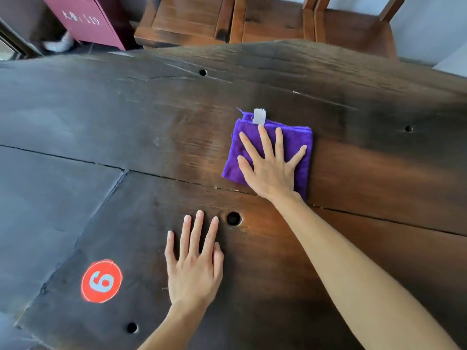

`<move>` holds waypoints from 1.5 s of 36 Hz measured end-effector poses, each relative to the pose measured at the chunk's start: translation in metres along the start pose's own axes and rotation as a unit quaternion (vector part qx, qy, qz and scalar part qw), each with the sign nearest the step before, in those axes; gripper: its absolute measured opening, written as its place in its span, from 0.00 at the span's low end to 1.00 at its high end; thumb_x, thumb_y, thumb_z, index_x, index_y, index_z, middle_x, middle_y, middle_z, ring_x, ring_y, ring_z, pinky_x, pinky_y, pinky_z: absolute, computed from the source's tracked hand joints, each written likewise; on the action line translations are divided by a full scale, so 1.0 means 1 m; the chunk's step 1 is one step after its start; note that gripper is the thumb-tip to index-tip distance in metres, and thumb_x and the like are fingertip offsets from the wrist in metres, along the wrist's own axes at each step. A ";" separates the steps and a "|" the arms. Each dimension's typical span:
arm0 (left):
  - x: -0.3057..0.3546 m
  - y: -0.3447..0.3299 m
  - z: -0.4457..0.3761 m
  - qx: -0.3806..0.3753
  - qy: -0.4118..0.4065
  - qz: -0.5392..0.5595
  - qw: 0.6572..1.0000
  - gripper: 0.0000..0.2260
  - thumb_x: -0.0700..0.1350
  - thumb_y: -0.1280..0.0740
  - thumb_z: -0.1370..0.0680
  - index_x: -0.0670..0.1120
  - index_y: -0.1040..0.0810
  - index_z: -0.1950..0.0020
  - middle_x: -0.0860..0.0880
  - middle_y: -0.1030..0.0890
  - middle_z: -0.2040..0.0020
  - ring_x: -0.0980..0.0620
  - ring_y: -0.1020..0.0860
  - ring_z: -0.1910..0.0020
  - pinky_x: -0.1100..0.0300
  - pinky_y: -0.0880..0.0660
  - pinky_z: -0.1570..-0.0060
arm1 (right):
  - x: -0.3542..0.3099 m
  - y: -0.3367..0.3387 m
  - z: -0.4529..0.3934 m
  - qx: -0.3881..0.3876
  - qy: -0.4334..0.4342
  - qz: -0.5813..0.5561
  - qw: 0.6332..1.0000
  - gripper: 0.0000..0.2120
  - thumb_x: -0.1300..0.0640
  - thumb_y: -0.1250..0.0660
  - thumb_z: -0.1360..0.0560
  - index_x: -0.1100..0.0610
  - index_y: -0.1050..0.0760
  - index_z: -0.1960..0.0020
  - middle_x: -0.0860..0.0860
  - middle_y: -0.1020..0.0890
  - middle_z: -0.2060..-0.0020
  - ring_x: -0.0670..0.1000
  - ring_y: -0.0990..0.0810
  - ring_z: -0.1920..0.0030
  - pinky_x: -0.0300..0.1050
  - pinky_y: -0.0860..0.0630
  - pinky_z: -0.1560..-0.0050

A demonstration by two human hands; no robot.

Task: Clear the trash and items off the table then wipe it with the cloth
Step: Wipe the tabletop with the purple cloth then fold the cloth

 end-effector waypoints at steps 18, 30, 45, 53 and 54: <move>-0.012 0.031 0.003 0.016 0.034 0.265 0.964 0.23 0.47 0.49 0.16 0.47 0.28 0.23 0.52 0.34 0.19 0.55 0.41 0.19 0.50 0.52 0.18 | -0.053 -0.041 0.237 -0.033 0.011 -0.002 0.999 0.29 0.35 0.52 0.19 0.35 0.52 0.19 0.48 0.50 0.17 0.59 0.55 0.18 0.84 0.53 0.33; -0.094 0.054 -0.016 0.040 0.018 0.205 0.978 0.20 0.43 0.44 0.17 0.42 0.25 0.27 0.44 0.32 0.20 0.44 0.37 0.20 0.45 0.40 0.24 | -0.115 -0.066 0.431 -0.067 0.031 -0.030 0.997 0.39 0.34 0.34 0.32 0.33 0.40 0.22 0.47 0.36 0.20 0.60 0.40 0.20 0.86 0.45 0.35; -0.203 0.063 -0.090 0.023 0.047 0.013 0.999 0.25 0.52 0.53 0.16 0.53 0.39 0.19 0.46 0.42 0.16 0.47 0.45 0.18 0.43 0.49 0.22 | -0.126 -0.075 0.438 -0.021 0.070 0.001 0.997 0.35 0.29 0.34 0.31 0.29 0.38 0.25 0.47 0.32 0.22 0.61 0.38 0.22 0.90 0.49 0.38; -0.209 0.055 -0.088 0.020 0.053 -0.011 0.998 0.25 0.55 0.55 0.15 0.55 0.45 0.17 0.50 0.46 0.15 0.50 0.49 0.17 0.46 0.54 0.21 | -0.145 -0.067 0.359 -0.051 0.060 -0.043 0.996 0.29 0.30 0.41 0.24 0.28 0.42 0.24 0.45 0.43 0.18 0.60 0.45 0.19 0.89 0.52 0.37; -0.209 0.055 -0.088 0.021 0.052 -0.012 0.998 0.25 0.55 0.55 0.15 0.55 0.44 0.17 0.50 0.45 0.15 0.50 0.49 0.17 0.46 0.53 0.21 | -0.146 -0.066 0.346 -0.055 0.058 -0.046 0.996 0.28 0.30 0.42 0.23 0.28 0.42 0.24 0.44 0.44 0.18 0.60 0.46 0.19 0.89 0.53 0.36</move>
Point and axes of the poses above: each hand's wrist, its own z-axis away from the middle knuckle, its own y-axis out of the back of the hand, x = y × z, the point moved 4 cm from there along -z, towards the middle knuckle
